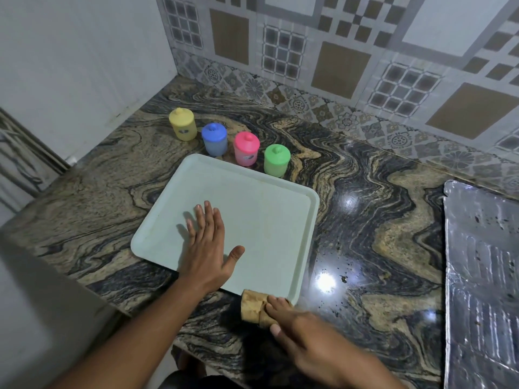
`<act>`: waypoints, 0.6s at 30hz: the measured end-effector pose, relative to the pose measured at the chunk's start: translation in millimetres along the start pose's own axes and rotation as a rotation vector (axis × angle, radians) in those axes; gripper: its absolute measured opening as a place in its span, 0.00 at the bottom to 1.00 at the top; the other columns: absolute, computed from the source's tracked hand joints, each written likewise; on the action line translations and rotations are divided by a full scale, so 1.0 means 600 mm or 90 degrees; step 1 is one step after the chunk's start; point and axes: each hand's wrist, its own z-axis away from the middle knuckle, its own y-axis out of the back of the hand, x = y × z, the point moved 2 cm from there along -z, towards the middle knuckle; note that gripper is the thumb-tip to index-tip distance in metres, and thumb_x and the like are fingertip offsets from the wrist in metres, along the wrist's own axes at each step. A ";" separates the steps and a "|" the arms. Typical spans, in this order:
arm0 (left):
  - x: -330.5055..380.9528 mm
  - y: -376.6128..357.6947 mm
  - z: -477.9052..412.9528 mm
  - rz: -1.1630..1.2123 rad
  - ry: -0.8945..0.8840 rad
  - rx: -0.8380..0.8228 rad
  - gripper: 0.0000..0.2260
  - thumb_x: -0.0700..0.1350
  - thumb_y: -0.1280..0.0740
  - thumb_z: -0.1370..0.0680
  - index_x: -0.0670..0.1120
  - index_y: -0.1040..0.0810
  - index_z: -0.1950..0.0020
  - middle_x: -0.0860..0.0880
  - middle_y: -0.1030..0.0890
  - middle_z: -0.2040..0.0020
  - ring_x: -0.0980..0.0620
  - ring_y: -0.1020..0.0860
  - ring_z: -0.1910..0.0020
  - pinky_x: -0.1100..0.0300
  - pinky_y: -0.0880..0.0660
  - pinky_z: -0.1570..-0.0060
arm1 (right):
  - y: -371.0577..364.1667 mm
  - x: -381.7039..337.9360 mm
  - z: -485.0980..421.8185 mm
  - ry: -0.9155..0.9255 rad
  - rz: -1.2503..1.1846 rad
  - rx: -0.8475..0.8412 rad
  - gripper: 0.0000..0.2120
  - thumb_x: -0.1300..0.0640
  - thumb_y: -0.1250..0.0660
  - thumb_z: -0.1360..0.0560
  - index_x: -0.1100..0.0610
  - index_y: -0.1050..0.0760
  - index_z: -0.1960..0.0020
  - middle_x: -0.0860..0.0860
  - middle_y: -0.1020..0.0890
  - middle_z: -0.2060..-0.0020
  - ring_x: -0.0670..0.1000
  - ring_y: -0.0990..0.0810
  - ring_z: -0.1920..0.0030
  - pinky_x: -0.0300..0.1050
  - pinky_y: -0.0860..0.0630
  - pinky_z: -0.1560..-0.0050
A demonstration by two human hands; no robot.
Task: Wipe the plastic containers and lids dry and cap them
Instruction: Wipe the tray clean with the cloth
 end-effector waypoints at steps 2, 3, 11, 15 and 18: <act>0.002 0.003 0.002 0.029 -0.030 0.011 0.44 0.71 0.61 0.23 0.40 0.62 0.20 0.42 0.67 0.20 0.43 0.70 0.22 0.41 0.67 0.24 | 0.016 -0.006 0.004 0.006 -0.198 -0.021 0.18 0.48 0.44 0.14 0.45 0.29 0.26 0.36 0.30 0.26 0.34 0.36 0.25 0.33 0.42 0.25; 0.000 0.006 0.003 0.058 -0.048 0.026 0.42 0.70 0.59 0.22 0.41 0.60 0.20 0.42 0.65 0.20 0.43 0.69 0.22 0.43 0.68 0.25 | 0.021 -0.008 0.002 -0.007 -0.311 -0.034 0.15 0.48 0.42 0.15 0.45 0.22 0.33 0.35 0.22 0.33 0.33 0.27 0.32 0.34 0.35 0.30; -0.152 0.090 0.008 0.277 0.134 0.163 0.50 0.78 0.55 0.28 0.43 0.49 0.19 0.47 0.54 0.19 0.48 0.66 0.22 0.60 0.71 0.27 | 0.086 -0.017 -0.090 0.080 -0.567 0.158 0.30 0.29 0.31 0.30 0.57 0.16 0.48 0.62 0.21 0.59 0.52 0.23 0.60 0.41 0.29 0.60; -0.248 0.130 0.030 0.233 0.241 -0.054 0.55 0.75 0.36 0.35 0.54 0.59 0.19 0.53 0.64 0.20 0.51 0.71 0.25 0.42 0.61 0.23 | 0.142 -0.055 -0.197 0.128 -0.444 0.270 0.21 0.44 0.46 0.15 0.43 0.34 0.22 0.67 0.18 0.44 0.43 0.27 0.63 0.37 0.29 0.60; -0.279 0.136 0.032 0.143 0.162 -0.169 0.63 0.75 0.30 0.40 0.53 0.63 0.19 0.54 0.69 0.22 0.52 0.75 0.26 0.45 0.65 0.23 | 0.170 -0.078 -0.307 0.115 -0.344 0.374 0.23 0.44 0.49 0.14 0.44 0.38 0.20 0.45 0.17 0.43 0.48 0.25 0.55 0.52 0.20 0.44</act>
